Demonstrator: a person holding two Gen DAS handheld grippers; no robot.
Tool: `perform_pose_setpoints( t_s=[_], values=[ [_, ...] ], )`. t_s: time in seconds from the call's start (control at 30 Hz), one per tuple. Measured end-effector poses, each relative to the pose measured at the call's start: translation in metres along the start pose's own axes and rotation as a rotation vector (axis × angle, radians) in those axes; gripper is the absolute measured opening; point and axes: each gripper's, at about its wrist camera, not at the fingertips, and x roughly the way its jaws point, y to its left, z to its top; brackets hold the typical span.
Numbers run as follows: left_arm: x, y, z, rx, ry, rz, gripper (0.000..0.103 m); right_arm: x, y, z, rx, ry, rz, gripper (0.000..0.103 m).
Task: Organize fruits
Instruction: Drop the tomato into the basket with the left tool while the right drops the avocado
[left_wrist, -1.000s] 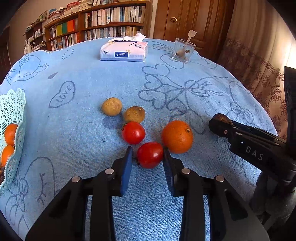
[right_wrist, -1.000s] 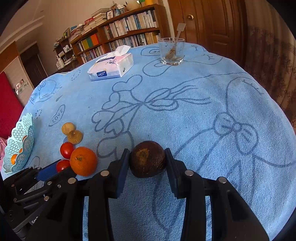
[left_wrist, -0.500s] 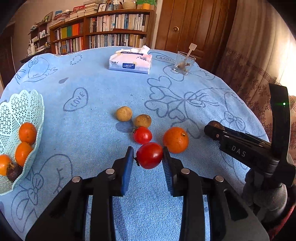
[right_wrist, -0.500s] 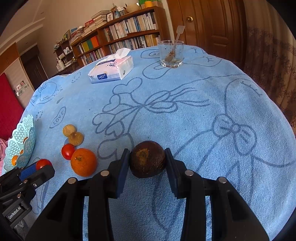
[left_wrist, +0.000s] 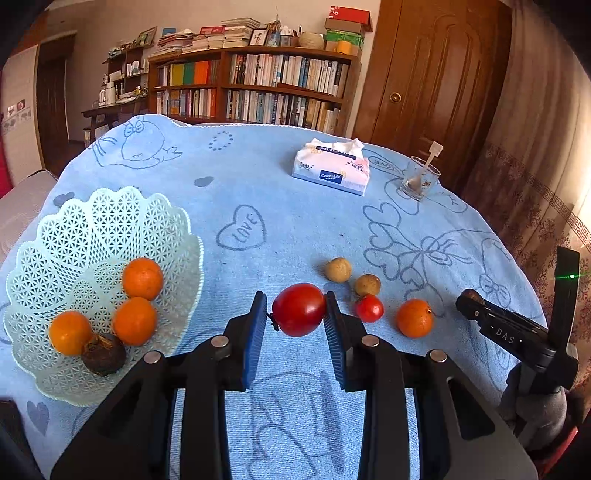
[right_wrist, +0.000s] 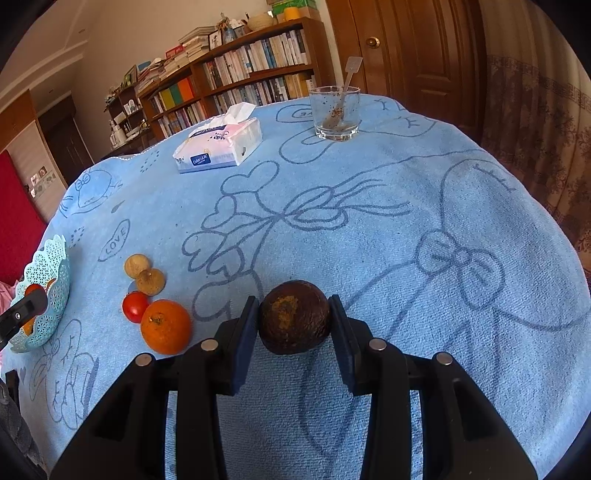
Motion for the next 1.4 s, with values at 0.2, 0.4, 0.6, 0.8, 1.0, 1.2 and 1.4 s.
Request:
perform_pose_setpoints(
  t_s=[0.2, 0.4, 0.6, 0.8, 1.0, 1.2, 1.4],
  values=[
    [-0.011, 0.045, 0.006, -0.069, -0.037, 0.070, 0.032, -0.004, -0.003, -0.002, 0.016, -0.004, -0.013, 0.039],
    [-0.019, 0.086, 0.010, -0.123, -0.060, 0.128, 0.032, -0.003, -0.008, -0.002, 0.049, 0.008, -0.018, 0.039],
    [-0.027, 0.123, 0.011, -0.213, -0.088, 0.159, 0.068, -0.008, -0.014, -0.003, 0.106, 0.016, -0.017, 0.039],
    [-0.040, 0.148, 0.013, -0.267, -0.129, 0.172, 0.077, -0.016, 0.000, -0.002, 0.119, 0.015, 0.017, 0.039],
    [-0.053, 0.163, 0.019, -0.282, -0.165, 0.181, 0.089, -0.022, 0.048, 0.008, 0.054, 0.011, 0.122, 0.039],
    [-0.063, 0.172, 0.024, -0.305, -0.187, 0.171, 0.092, -0.020, 0.113, 0.013, -0.040, 0.037, 0.247, 0.039],
    [-0.066, 0.173, 0.024, -0.310, -0.191, 0.160, 0.092, -0.020, 0.178, 0.013, -0.139, 0.051, 0.342, 0.039]
  ],
)
